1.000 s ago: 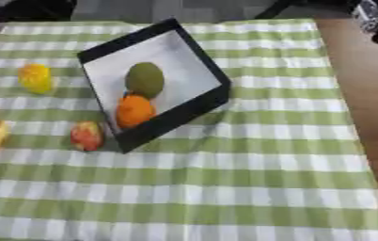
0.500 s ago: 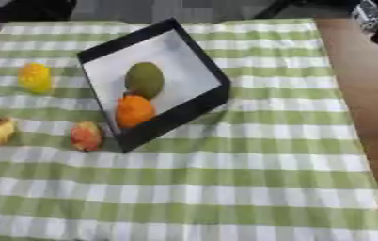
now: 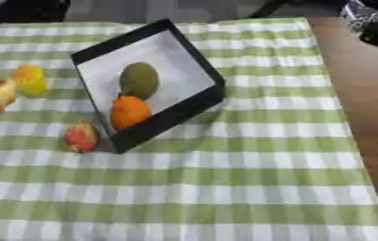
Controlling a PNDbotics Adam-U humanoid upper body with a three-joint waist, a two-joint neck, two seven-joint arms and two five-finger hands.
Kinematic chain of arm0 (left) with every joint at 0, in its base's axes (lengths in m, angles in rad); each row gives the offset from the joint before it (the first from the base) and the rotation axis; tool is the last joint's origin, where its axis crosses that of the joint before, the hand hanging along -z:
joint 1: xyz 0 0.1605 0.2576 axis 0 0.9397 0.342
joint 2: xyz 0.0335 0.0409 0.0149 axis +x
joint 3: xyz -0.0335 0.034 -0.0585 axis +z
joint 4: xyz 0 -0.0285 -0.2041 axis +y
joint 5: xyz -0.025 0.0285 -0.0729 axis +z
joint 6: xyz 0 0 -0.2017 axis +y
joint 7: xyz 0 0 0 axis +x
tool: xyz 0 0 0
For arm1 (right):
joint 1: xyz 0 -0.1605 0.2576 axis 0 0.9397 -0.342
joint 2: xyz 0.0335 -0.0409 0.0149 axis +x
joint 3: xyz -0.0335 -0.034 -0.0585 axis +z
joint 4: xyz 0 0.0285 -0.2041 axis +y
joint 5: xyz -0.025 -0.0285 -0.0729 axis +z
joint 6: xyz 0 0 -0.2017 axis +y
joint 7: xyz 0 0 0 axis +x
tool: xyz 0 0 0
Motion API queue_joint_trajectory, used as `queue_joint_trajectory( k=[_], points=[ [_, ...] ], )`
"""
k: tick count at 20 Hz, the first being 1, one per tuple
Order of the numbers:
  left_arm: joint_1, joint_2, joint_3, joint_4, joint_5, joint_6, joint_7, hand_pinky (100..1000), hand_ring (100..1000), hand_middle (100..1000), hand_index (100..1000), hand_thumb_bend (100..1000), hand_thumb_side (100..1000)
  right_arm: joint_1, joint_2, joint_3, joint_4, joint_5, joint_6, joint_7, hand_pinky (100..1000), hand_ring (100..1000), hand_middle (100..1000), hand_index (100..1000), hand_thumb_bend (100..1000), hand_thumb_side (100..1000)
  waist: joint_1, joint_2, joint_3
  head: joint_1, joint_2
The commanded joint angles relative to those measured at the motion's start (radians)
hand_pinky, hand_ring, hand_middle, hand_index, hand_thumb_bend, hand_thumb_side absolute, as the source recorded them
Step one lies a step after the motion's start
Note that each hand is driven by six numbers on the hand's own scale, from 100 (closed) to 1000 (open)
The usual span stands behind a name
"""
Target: Pick up objects on the table and place them in the box.
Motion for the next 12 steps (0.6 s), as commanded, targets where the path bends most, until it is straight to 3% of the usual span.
queue_joint_trajectory(
  k=[1,5,12],
  points=[
    [-0.092,0.019,-0.014,-0.026,0.018,0.009,-0.038,783,759,679,586,252,100,-0.019,-0.037,-0.005,-0.017,-0.007,-0.004,0.005,886,740,691,781,178,372,0.016,-0.020,-0.001,-0.007,-0.002],
    [-0.255,-0.074,-0.077,0.041,0.020,-0.001,-0.062,777,753,673,584,249,100,-0.027,-0.038,0.000,-0.017,-0.009,-0.004,0.013,885,739,690,781,184,369,0.020,-0.024,-0.005,-0.019,-0.002],
    [-0.490,-0.286,-0.175,0.253,0.018,-0.043,-0.042,765,741,663,581,242,100,-0.059,-0.025,0.012,-0.017,-0.018,-0.007,0.027,886,740,690,781,179,369,0.018,-0.022,-0.024,-0.022,-0.002]
  ],
)
